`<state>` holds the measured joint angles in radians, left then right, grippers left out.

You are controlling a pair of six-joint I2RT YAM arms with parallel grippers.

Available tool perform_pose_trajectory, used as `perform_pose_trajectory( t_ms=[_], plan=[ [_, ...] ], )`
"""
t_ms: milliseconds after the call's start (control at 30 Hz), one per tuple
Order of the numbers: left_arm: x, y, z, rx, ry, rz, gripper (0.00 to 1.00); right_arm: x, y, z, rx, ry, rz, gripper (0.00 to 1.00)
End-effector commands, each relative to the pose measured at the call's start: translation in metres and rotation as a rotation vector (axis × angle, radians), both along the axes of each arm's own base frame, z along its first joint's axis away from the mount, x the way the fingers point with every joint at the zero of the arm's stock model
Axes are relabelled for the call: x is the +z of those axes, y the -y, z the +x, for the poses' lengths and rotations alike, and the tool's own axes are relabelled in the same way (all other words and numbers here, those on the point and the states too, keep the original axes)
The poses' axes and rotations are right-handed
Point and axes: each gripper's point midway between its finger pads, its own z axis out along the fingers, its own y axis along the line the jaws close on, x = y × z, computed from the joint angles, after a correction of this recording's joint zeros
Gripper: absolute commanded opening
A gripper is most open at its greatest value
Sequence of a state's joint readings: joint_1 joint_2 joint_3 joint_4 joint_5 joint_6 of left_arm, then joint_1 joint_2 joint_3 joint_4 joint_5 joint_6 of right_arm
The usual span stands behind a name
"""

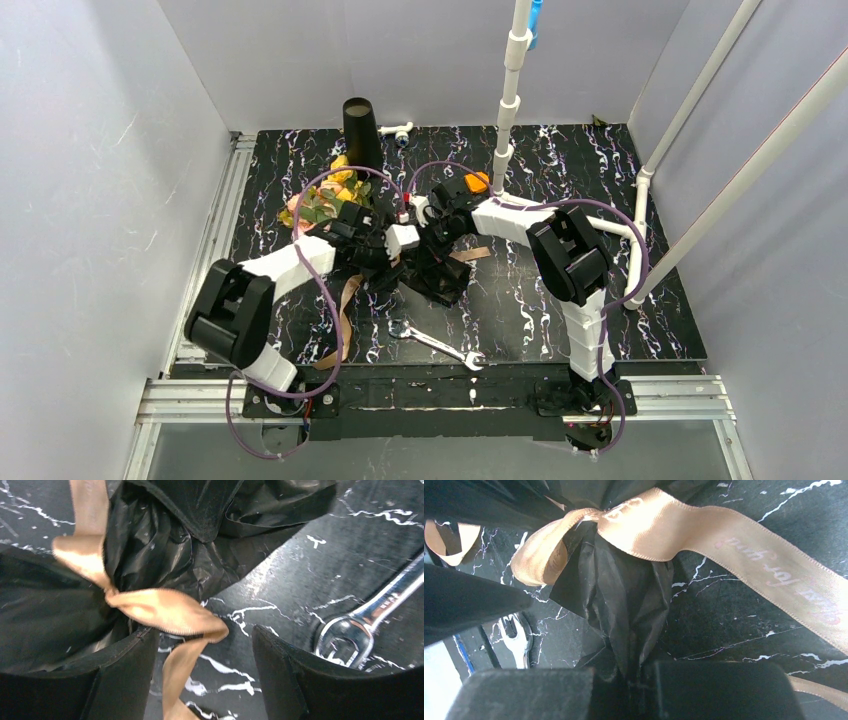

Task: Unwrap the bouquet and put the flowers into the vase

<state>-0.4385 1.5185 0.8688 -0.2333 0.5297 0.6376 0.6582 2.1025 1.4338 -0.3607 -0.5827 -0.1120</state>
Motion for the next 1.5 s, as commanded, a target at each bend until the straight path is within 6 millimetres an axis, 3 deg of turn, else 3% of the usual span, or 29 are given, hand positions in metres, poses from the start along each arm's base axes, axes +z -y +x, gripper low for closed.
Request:
perform_pose_trajectory(
  t_ms=[0,133,200,233,300,400,533,633,700,767,933,1067,1133,1267,1333,1400,1467],
  plan=[
    [-0.007,0.017,0.019,-0.023,0.090,0.042,0.67,-0.066,0.058,0.000,-0.079,-0.018,-0.277,0.01],
    [-0.024,0.018,0.021,-0.055,0.118,0.144,0.65,-0.067,0.059,0.000,-0.078,-0.018,-0.279,0.01],
    [-0.032,0.013,0.021,-0.047,0.102,0.197,0.60,-0.067,0.060,-0.001,-0.073,-0.014,-0.282,0.01],
    [-0.035,0.009,0.022,-0.033,0.092,0.225,0.52,-0.066,0.060,-0.001,-0.071,-0.009,-0.281,0.01],
    [-0.037,0.004,0.018,-0.017,0.065,0.250,0.27,-0.065,0.062,-0.001,-0.070,-0.008,-0.283,0.01],
    [-0.013,0.012,0.010,-0.014,0.056,0.175,0.00,-0.063,0.066,0.000,-0.070,-0.001,-0.286,0.01],
    [0.057,0.037,0.001,-0.010,0.081,-0.027,0.00,-0.064,0.071,0.003,-0.077,0.012,-0.306,0.01],
    [0.109,0.049,0.009,0.032,0.134,-0.133,0.00,-0.065,0.072,0.006,-0.088,0.016,-0.314,0.01],
    [0.125,0.049,0.012,0.051,0.154,-0.156,0.00,-0.066,0.073,0.007,-0.094,0.014,-0.317,0.01],
    [0.111,0.041,0.005,0.043,0.124,-0.108,0.00,-0.067,0.073,0.007,-0.098,0.010,-0.315,0.01],
    [0.031,-0.012,-0.033,-0.019,0.042,0.121,0.00,-0.068,0.075,0.009,-0.109,0.006,-0.317,0.01],
    [0.012,-0.032,-0.064,-0.128,-0.010,0.180,0.00,-0.067,0.076,0.011,-0.116,0.006,-0.310,0.01],
    [0.025,-0.028,-0.062,-0.135,0.004,0.151,0.00,-0.066,0.075,0.011,-0.112,0.007,-0.308,0.01],
    [0.119,0.016,-0.024,-0.032,0.080,-0.105,0.00,-0.066,0.075,0.011,-0.111,0.006,-0.307,0.01],
    [0.144,0.026,-0.011,0.015,0.090,-0.156,0.00,-0.067,0.076,0.009,-0.108,0.001,-0.307,0.01],
    [0.133,0.019,-0.005,0.058,0.085,-0.121,0.00,-0.068,0.076,0.007,-0.106,-0.005,-0.307,0.01],
    [0.102,-0.002,-0.006,0.115,0.041,-0.060,0.00,-0.067,0.077,0.007,-0.102,-0.002,-0.306,0.01]
  ],
)
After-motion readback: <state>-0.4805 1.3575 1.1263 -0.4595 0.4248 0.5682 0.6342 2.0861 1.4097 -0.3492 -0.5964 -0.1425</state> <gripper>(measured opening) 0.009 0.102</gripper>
